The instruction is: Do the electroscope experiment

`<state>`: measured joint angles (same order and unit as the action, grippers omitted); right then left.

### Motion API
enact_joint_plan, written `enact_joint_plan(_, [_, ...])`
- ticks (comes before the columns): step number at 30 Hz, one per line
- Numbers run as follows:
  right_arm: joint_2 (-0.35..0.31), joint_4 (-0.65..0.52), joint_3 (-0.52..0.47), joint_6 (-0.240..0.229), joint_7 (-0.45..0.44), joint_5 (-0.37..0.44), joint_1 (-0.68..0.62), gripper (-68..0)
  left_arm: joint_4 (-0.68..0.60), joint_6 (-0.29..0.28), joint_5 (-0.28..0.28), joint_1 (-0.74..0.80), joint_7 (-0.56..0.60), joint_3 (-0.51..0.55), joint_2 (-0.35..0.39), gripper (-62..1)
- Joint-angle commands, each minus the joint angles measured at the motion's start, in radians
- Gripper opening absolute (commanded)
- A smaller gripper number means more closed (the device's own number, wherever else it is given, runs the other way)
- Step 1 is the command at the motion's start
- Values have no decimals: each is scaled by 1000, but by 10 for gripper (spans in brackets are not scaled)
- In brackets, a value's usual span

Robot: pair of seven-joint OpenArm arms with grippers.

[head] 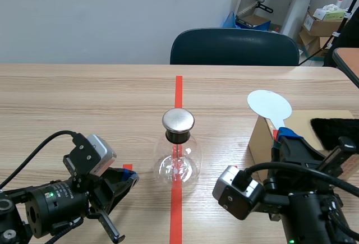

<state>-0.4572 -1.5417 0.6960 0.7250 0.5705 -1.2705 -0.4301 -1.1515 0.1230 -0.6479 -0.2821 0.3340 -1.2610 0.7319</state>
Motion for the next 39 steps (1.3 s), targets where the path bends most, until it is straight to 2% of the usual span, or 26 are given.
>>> enact_joint_plan(1, [-8, -10, -1, 18, 6, -8, 9, -667, -21, -2, 1, -3, 16, 5, -3, -584])
enact_joint_plan(22, [-8, -10, -1, 18, 5, -24, 9, -667, -21, -2, 1, -3, 16, 5, -3, -584])
enact_joint_plan(27, [-8, -10, -1, 19, -82, -76, 9, -667, -21, -2, 1, -3, 16, 5, -3, -584])
enact_joint_plan(39, [-8, -10, -1, 15, -364, -92, 9, -667, -21, -2, 1, -3, 16, 5, -3, -584])
